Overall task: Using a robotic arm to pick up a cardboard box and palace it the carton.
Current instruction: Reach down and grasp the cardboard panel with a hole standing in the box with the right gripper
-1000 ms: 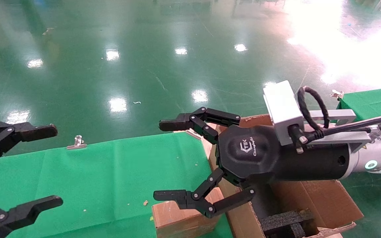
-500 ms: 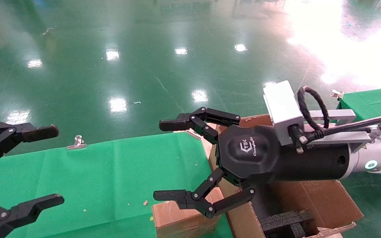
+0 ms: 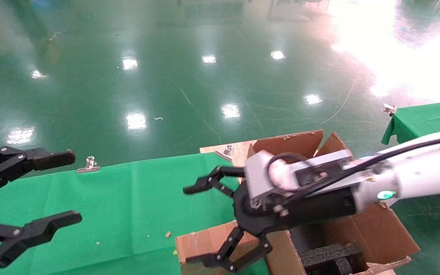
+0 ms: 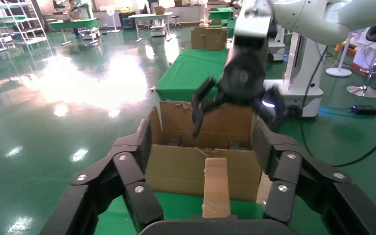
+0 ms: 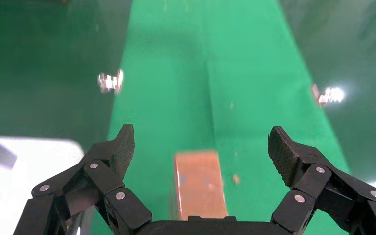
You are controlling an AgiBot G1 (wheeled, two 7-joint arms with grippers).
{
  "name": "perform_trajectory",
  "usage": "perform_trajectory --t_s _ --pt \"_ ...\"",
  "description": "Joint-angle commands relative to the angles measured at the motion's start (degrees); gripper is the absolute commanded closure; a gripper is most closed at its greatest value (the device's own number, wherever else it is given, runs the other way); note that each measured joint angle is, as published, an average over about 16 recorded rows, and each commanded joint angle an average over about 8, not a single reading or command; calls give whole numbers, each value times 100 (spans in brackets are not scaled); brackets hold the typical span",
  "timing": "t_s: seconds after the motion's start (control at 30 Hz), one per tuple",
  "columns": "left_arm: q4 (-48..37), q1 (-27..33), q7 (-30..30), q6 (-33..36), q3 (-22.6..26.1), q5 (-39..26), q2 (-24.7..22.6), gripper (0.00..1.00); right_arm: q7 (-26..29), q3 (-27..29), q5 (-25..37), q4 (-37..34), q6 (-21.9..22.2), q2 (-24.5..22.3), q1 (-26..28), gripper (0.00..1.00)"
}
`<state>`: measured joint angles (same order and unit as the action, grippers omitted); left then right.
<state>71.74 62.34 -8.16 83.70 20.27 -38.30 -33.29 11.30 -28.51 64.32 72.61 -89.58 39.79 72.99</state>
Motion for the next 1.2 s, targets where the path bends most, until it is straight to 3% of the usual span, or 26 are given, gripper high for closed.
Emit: perform_trajectory --t_s 0.03,0.53,0.9,0.93,1.17,1.2 --pt "0 0 0 0 0 0 0 100 11 -192 333 -30 -41 92 168 0" --pt "0 0 0 0 1 0 0 100 -345 -1405 1735 -588 -60 891 1134 0" --pt "0 0 0 0 1 1 0 100 -466 -2402 2354 -947 -106 1346 1800 0" --pt "0 0 0 0 1 1 0 95 -487 -2505 2391 -974 -102 1381 1856 0" --pt "-1 0 1 -1 1 1 1 8 -685 -2991 2510 -1135 -59 1569 2101 0" --pt "-1 0 1 -1 1 1 1 0 -704 -3028 2512 -1156 -55 1587 2119 0"
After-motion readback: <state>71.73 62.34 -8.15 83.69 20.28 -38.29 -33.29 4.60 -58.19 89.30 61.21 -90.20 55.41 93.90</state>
